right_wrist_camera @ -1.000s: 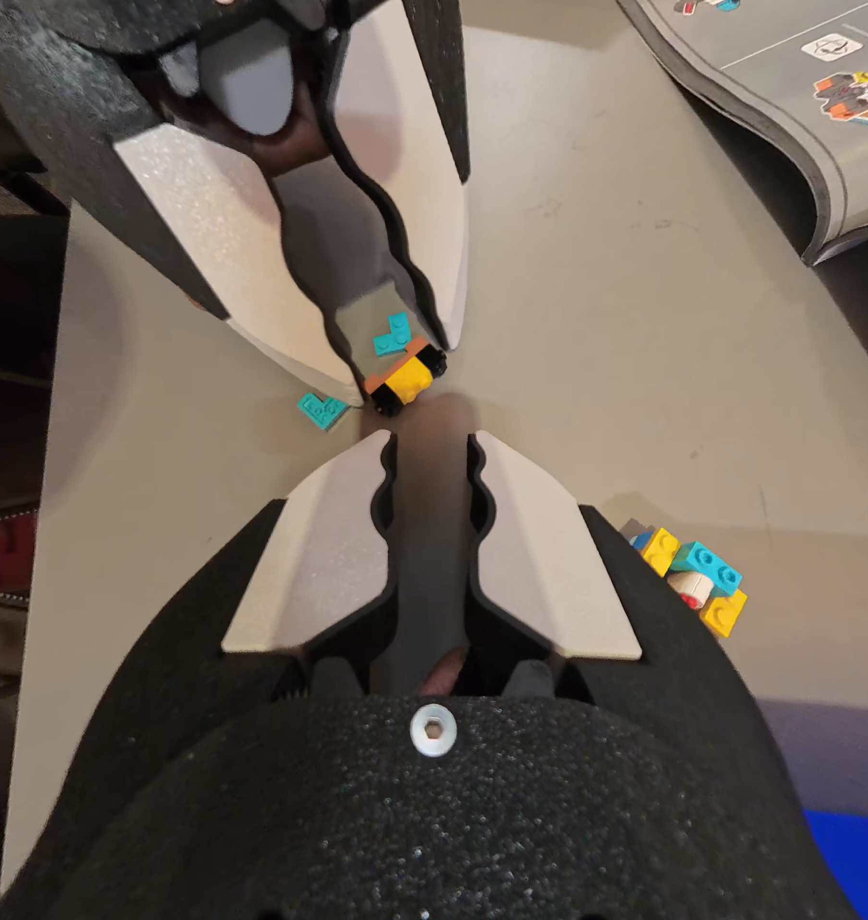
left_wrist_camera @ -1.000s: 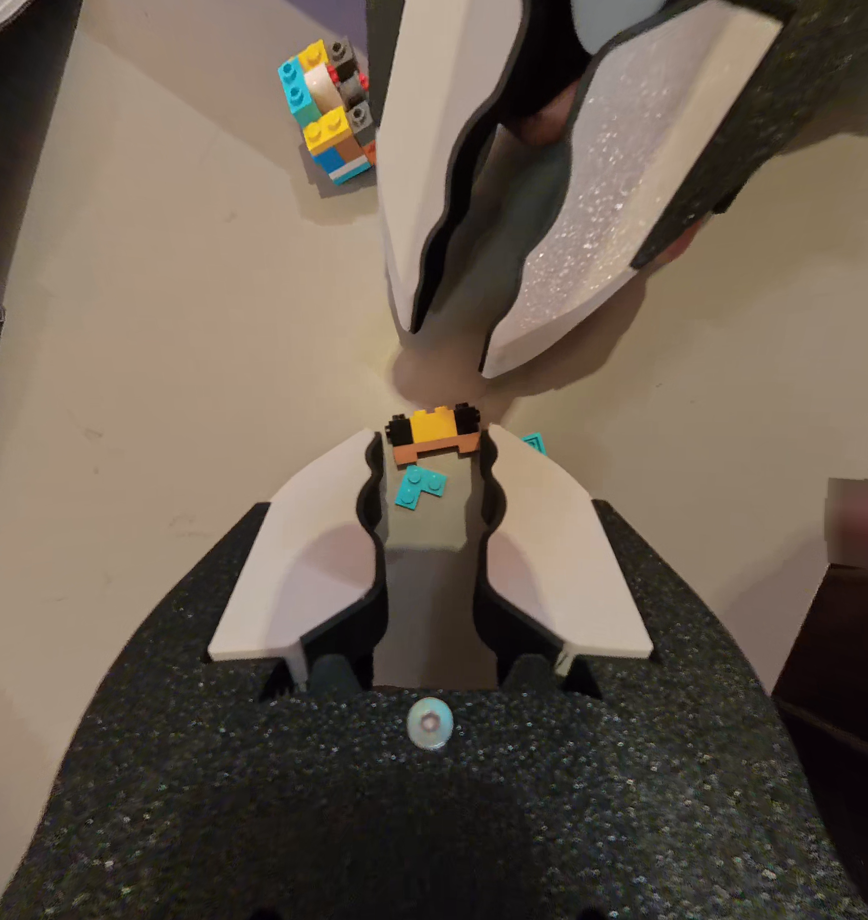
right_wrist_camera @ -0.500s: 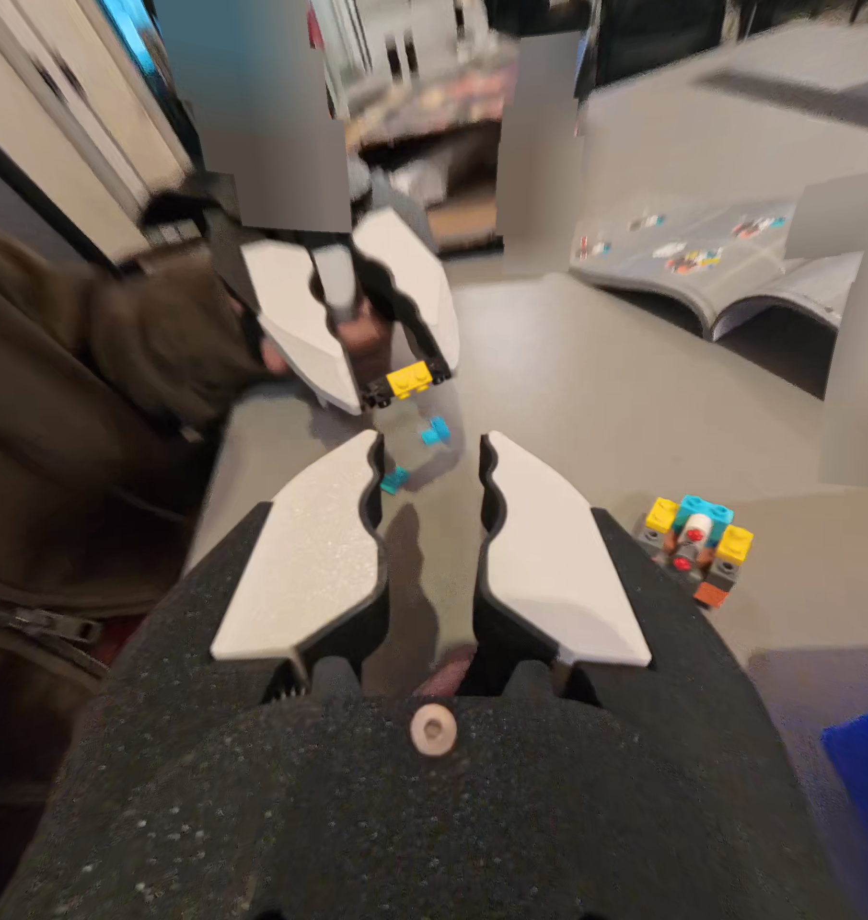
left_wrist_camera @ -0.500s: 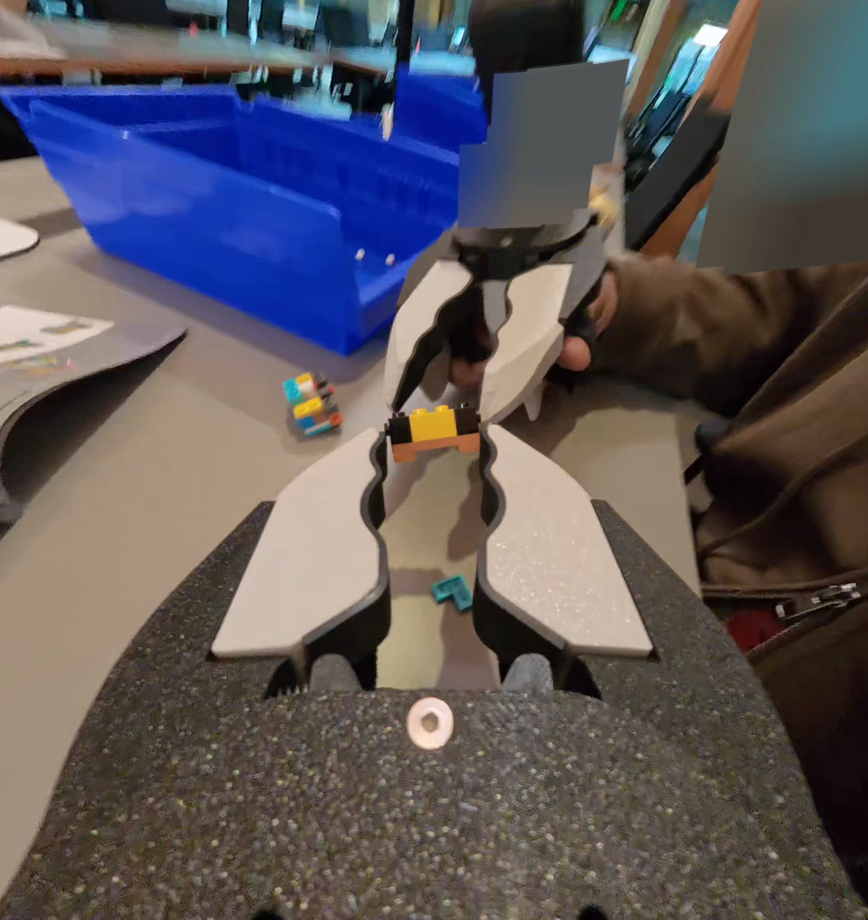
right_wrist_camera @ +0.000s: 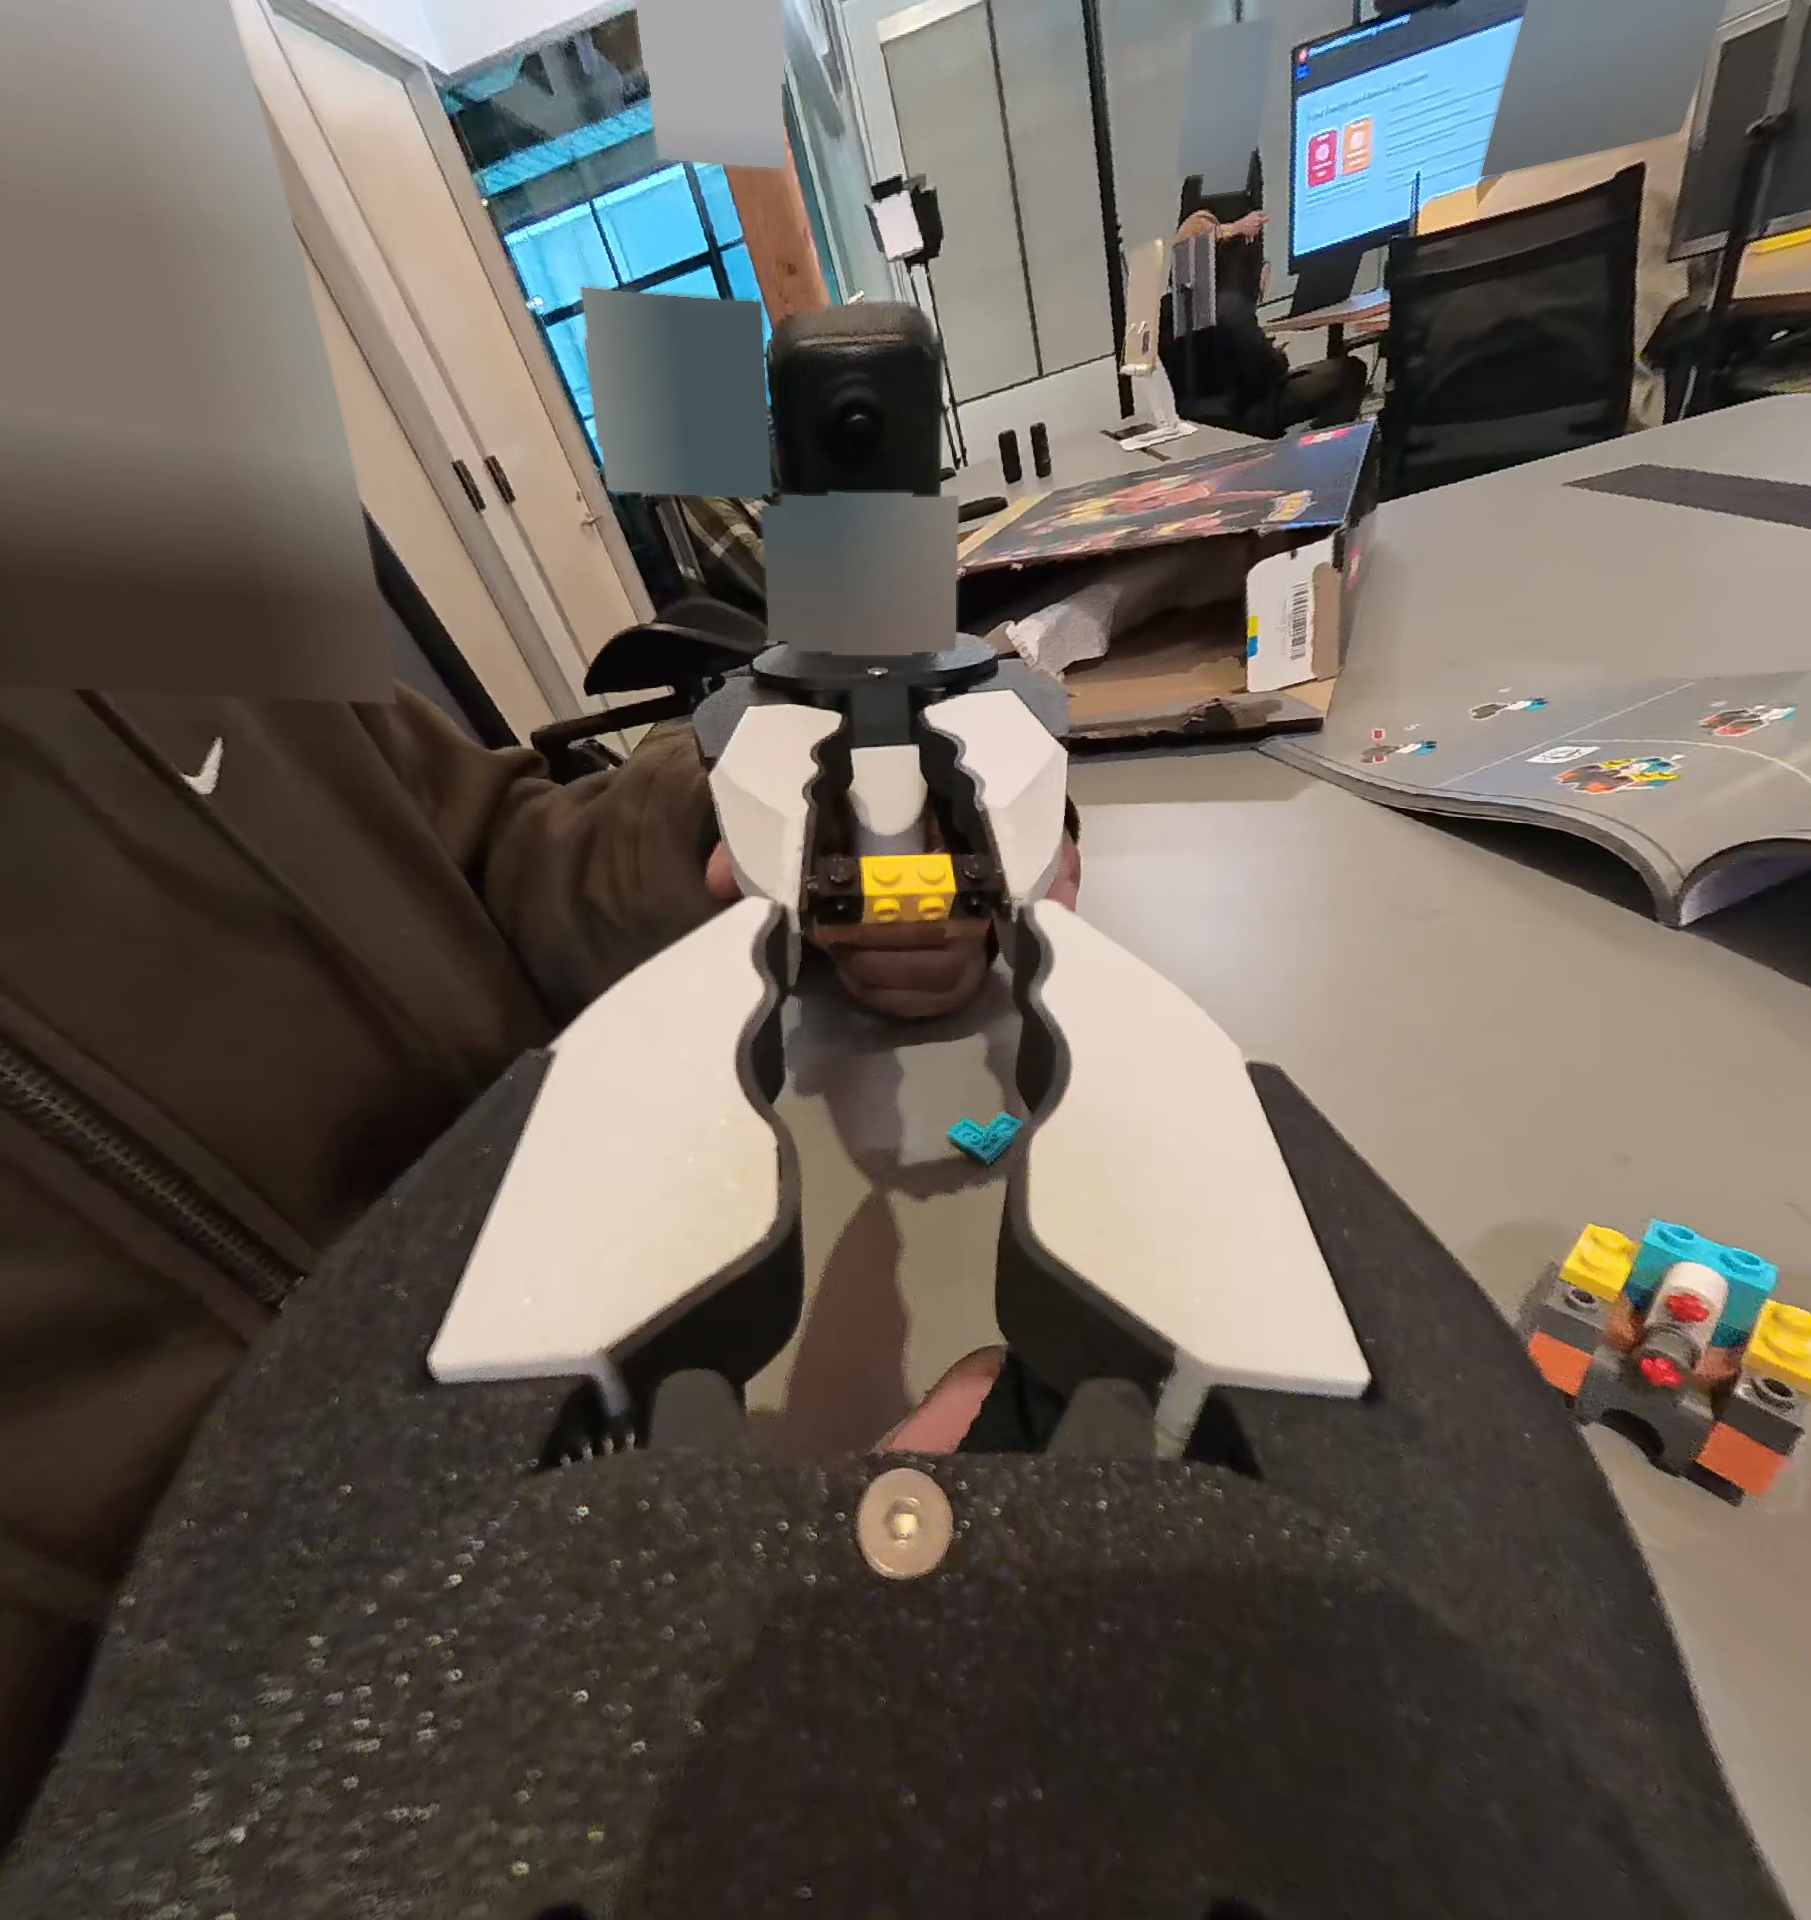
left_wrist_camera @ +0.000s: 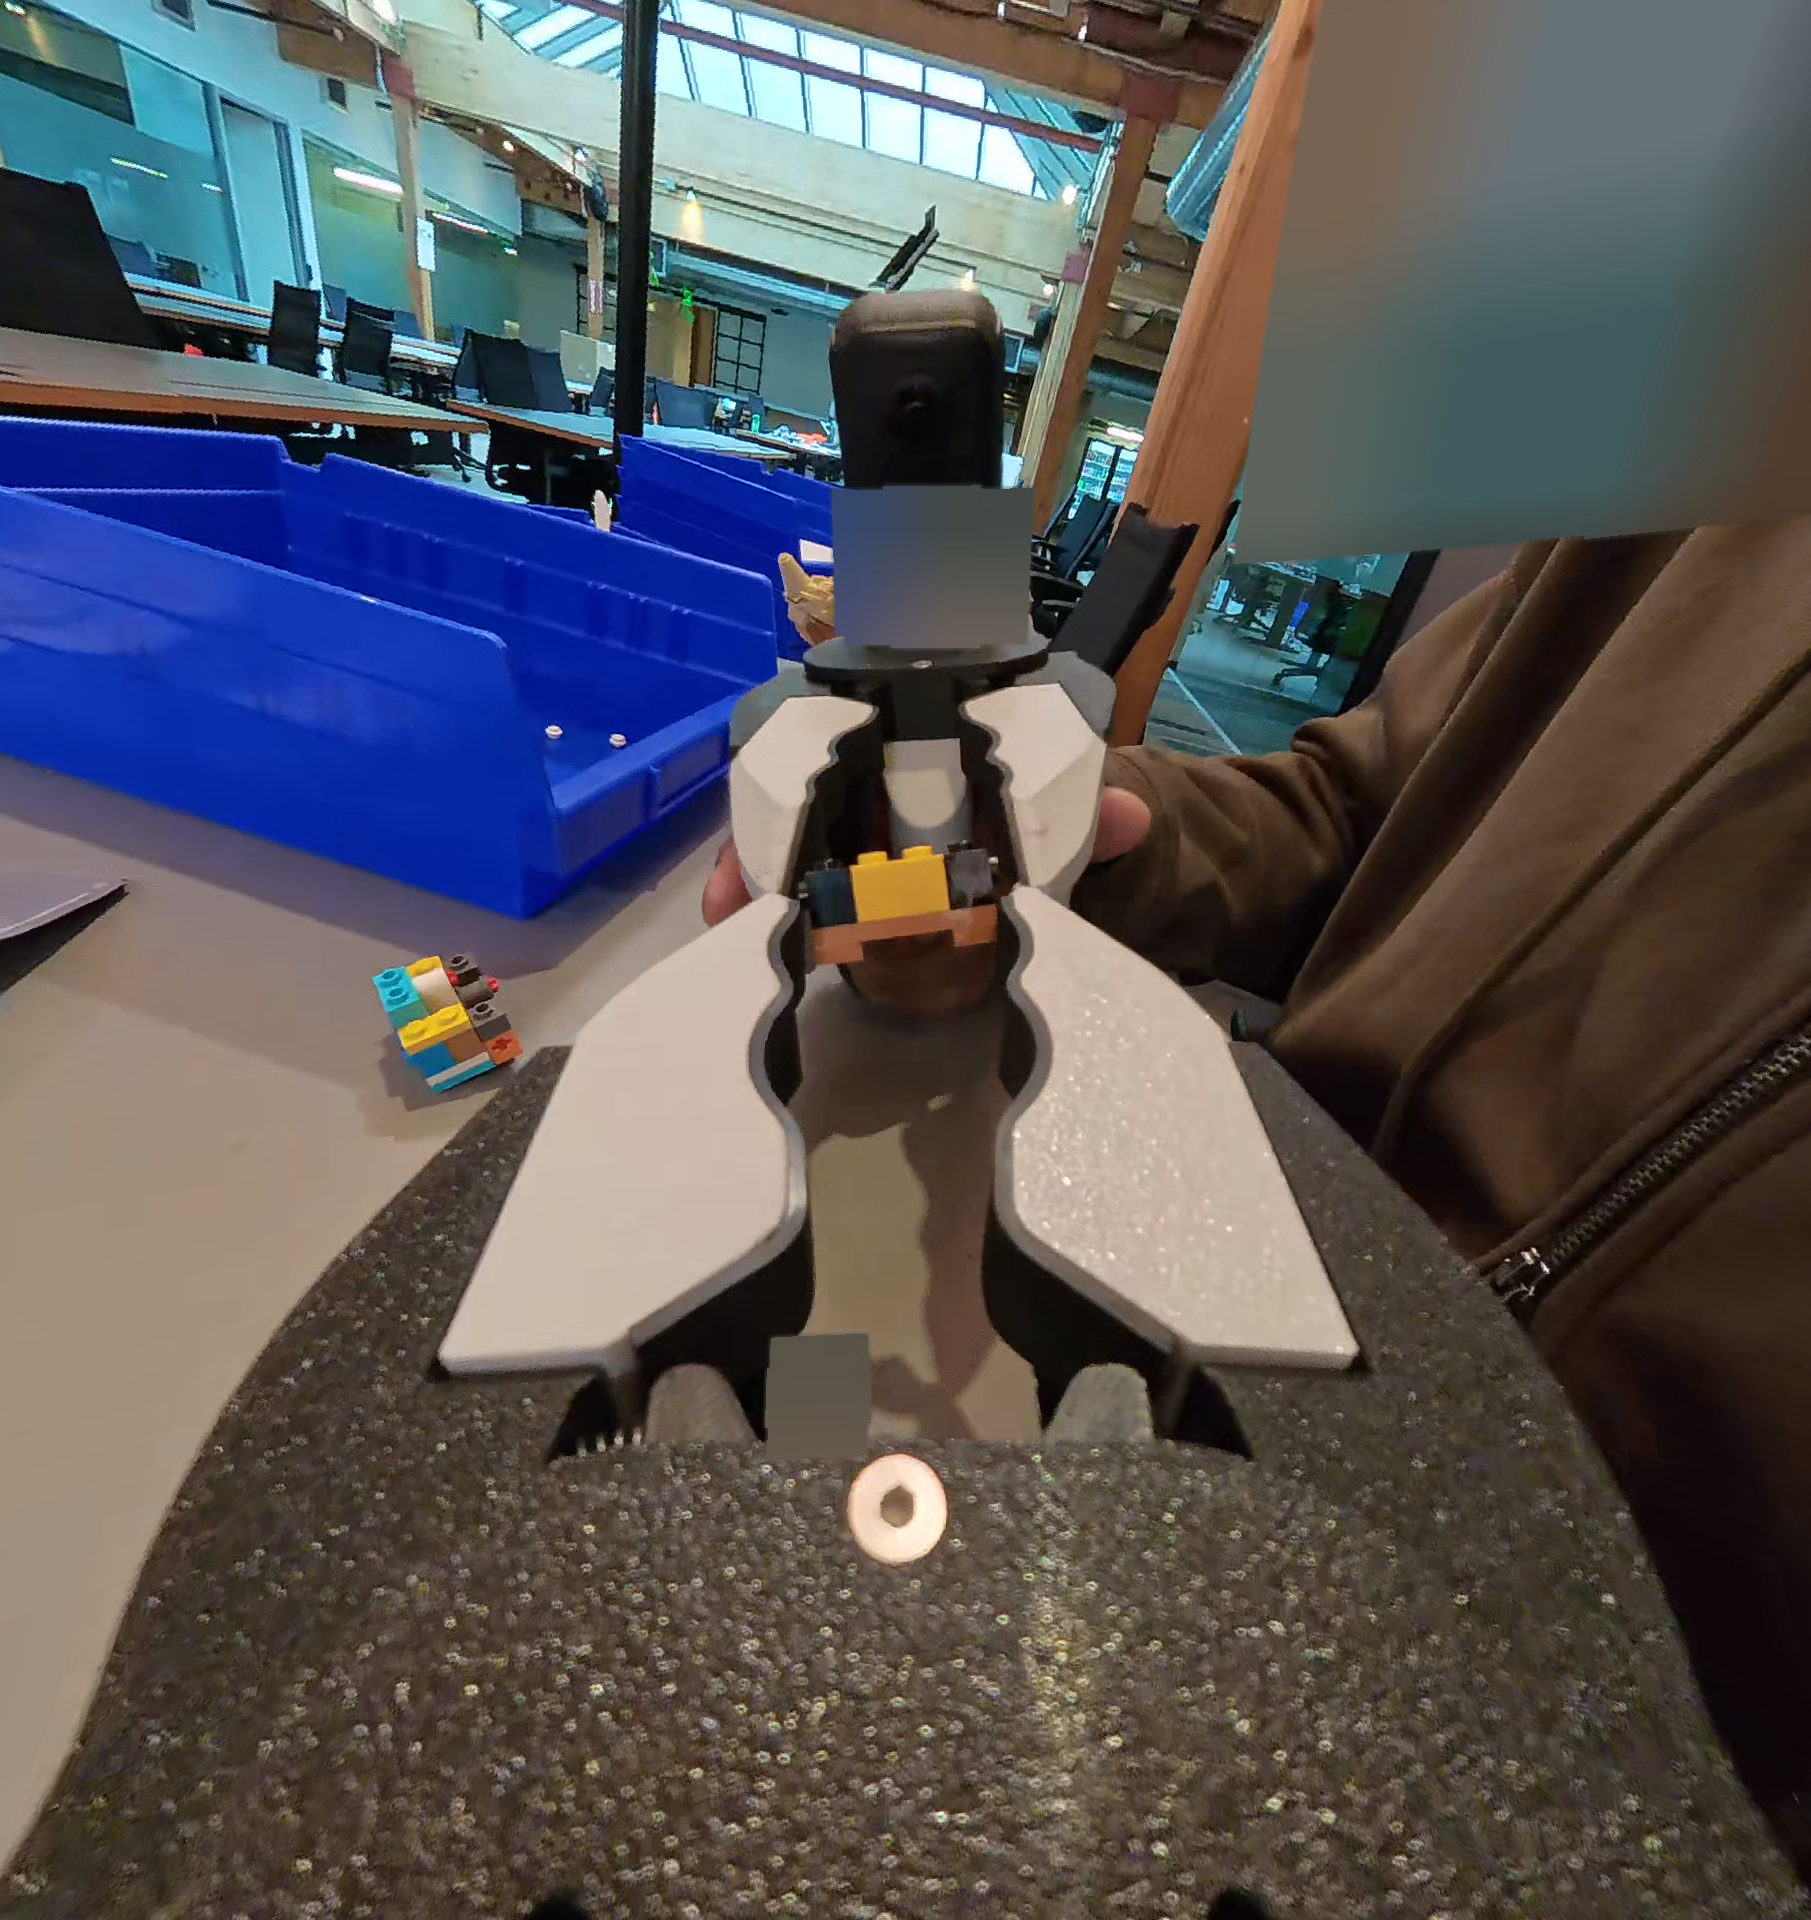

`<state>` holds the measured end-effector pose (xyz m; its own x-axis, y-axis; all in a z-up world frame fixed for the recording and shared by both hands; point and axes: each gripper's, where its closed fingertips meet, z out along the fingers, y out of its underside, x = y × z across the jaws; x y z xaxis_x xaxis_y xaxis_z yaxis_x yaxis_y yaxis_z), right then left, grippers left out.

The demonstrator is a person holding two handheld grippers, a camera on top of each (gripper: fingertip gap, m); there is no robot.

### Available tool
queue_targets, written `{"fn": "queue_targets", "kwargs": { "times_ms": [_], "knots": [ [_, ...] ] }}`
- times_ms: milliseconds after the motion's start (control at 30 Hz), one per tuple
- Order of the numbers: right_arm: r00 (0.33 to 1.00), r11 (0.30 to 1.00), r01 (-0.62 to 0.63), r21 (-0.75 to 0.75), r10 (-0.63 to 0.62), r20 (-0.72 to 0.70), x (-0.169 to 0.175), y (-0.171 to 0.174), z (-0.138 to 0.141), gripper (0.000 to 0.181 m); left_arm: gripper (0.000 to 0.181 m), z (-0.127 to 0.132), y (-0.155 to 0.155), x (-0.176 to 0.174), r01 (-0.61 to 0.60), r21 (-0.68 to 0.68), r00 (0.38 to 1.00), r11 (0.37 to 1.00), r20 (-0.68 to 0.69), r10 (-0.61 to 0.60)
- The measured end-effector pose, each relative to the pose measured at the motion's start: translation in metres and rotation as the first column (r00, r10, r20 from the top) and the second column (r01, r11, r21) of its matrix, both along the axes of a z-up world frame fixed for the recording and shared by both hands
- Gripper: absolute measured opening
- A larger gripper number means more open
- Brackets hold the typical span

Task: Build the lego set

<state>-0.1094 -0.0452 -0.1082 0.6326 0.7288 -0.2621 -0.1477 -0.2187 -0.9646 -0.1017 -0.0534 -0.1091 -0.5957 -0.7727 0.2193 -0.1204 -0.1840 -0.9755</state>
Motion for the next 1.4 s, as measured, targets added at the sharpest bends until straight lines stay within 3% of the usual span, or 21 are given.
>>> {"fn": "queue_targets", "kwargs": {
  "times_ms": [367, 900, 1400],
  "knots": [
    [0.999, 0.999, -0.038, 0.003, 0.038, -0.020, -0.002, -0.005, 0.001, 0.036, 0.035, 0.000, -0.007, -0.004, 0.068, -0.002, 0.998, 0.998, -0.005, -0.068],
    [1.000, 1.000, -0.024, 0.007, 0.024, 0.014, 0.000, -0.006, -0.001, 0.036, 0.035, -0.011, -0.007, -0.002, 0.035, 0.132, 0.999, 0.991, -0.026, -0.032],
    [0.997, 0.999, -0.030, -0.014, 0.031, 0.069, -0.004, -0.006, -0.009, 0.036, 0.035, -0.018, -0.010, -0.003, 0.047, 0.170, 0.997, 0.984, -0.065, -0.037]
  ]
}}
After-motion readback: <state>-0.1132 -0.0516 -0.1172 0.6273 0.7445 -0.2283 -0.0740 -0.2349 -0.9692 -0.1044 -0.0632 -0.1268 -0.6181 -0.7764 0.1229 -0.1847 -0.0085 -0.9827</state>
